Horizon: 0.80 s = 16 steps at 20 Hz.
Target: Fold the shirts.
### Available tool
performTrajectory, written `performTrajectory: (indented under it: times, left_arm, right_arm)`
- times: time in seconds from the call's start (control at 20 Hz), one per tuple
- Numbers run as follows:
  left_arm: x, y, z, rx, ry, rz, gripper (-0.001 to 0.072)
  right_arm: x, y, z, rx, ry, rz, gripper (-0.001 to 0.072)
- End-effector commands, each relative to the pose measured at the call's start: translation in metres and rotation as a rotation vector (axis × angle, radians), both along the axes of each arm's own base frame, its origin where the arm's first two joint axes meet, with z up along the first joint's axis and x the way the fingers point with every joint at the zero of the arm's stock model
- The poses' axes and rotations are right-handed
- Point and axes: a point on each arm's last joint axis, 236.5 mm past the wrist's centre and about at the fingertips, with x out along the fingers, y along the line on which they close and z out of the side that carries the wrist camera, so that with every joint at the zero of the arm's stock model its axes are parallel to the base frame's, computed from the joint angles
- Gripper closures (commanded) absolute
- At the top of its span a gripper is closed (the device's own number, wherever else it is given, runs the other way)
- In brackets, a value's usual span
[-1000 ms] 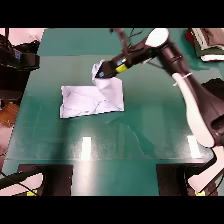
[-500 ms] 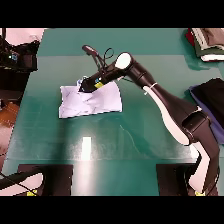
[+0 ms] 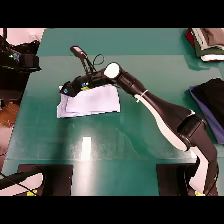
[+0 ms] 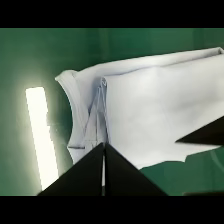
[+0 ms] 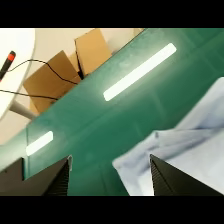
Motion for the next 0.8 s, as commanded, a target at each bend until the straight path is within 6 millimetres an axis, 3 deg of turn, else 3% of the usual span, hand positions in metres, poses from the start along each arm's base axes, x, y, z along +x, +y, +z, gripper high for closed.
performTrajectory:
  times: [0.0, 0.1, 0.3, 0.4, 0.45, 0.5, 0.55, 0.75]
  left_arm:
    - [-0.012, -0.003, -0.006, -0.007, 0.055, -0.018, 0.0676]
    - [-0.011, -0.003, -0.005, -0.007, 0.051, -0.02, 0.0676]
    - [-0.006, -0.003, -0.003, -0.009, 0.027, -0.014, 0.0676]
    - [-0.001, -0.003, 0.0, -0.01, 0.004, -0.007, 0.0676]
    - [0.0, -0.003, 0.001, -0.011, -0.005, -0.005, 0.0676]
    - [0.001, -0.003, 0.002, -0.011, -0.009, -0.004, 0.0676]
    - [0.001, -0.003, 0.002, -0.012, -0.009, -0.002, 0.0676]
    - [0.0, -0.003, 0.001, -0.012, -0.003, -0.003, 0.0676]
  right_arm:
    - [0.007, -0.059, -0.007, -0.129, 0.045, 0.034, 0.0162]
    - [0.024, -0.124, -0.023, -0.193, 0.148, -0.013, 0.0256]
    - [0.046, -0.262, -0.078, -0.292, 0.448, -0.315, 0.0264]
    - [0.04, -0.3, -0.106, -0.299, 0.556, -0.401, 0.0262]
    - [0.033, -0.308, -0.119, -0.308, 0.597, -0.413, 0.0257]
    - [0.027, -0.311, -0.132, -0.318, 0.63, -0.423, 0.0161]
    - [0.024, -0.308, -0.142, -0.31, 0.656, -0.433, 0.0021]
    - [0.026, -0.263, -0.161, -0.198, 0.763, -0.433, -0.0005]
